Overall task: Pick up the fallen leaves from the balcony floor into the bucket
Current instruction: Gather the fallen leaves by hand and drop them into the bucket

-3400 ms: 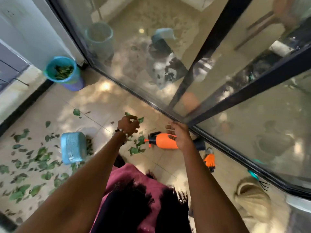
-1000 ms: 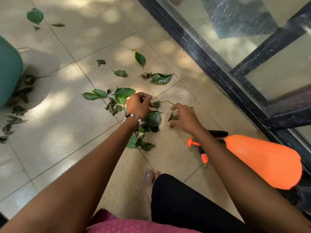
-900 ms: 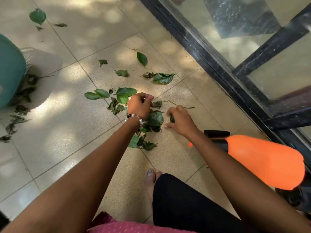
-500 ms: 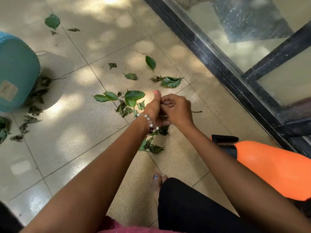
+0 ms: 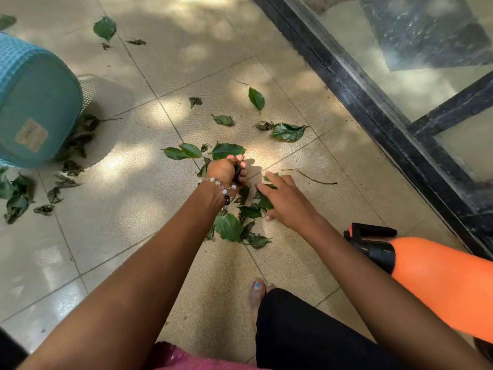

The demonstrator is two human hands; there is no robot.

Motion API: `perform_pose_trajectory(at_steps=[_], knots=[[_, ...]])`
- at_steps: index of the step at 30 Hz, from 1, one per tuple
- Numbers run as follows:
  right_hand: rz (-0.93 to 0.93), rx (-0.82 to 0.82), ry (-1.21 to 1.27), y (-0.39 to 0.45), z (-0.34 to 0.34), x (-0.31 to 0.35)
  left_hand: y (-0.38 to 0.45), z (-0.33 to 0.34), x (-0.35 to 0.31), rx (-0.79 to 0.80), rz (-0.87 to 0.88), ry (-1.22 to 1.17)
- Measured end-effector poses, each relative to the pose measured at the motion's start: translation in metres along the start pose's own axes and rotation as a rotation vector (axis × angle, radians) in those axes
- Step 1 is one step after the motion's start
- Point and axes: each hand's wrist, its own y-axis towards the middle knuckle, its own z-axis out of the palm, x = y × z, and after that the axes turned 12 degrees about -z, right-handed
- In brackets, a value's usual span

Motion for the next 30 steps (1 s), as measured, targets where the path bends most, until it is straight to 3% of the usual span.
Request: perform_pose_trajectory(at_steps=[4,6,8,11,13,14,15,17,20,22,24,26,27,28,30], knots=[[-0.121,-0.201,-0.08,0.001,0.011,-0.012,-0.001,-0.001,0.002,0.0,0.051,0.017],[-0.069,-0.287,0.013,0.002,0.01,-0.02,-0.001,-0.002,0.006,-0.001,0.061,0.08],[0.075,-0.457,0.259,0.002,0.0,-0.021,-0.002,-0.002,0.01,0.029,0.032,0.138],[0.26,-0.689,0.83,0.006,-0.017,-0.019,-0.003,0.0,0.016,0.099,-0.079,0.155],[0.238,-0.782,1.17,0.01,-0.029,-0.01,-0.007,0.006,0.02,0.149,-0.131,0.108],[0.218,-0.796,1.217,0.012,-0.032,-0.004,-0.012,0.009,0.021,0.152,-0.144,0.081],[0.22,-0.788,1.156,0.014,-0.032,0.003,-0.014,0.012,0.022,0.154,-0.149,0.077],[0.164,-0.728,0.806,0.015,-0.027,0.021,-0.018,0.018,0.023,0.198,-0.155,0.04],[-0.131,-0.55,0.363,0.017,-0.015,0.03,-0.009,0.016,0.023,0.065,-0.025,-0.026],[-0.179,-0.244,0.337,0.014,-0.022,0.016,0.0,0.01,0.021,-0.018,0.039,-0.04],[-0.205,-0.117,0.545,0.007,-0.038,0.0,0.002,0.006,0.016,-0.029,-0.053,-0.133],[-0.149,-0.343,0.807,0.002,-0.044,-0.013,0.008,0.003,0.013,0.001,-0.084,-0.198],[-0.042,-0.491,0.797,0.004,-0.042,-0.021,0.007,0.003,0.012,0.031,-0.075,-0.218],[0.092,-0.576,0.675,0.007,-0.039,-0.03,0.007,0.003,0.011,0.061,-0.058,-0.233],[0.344,-0.515,0.293,0.009,-0.026,-0.047,0.005,0.002,0.01,0.091,-0.036,-0.245]])
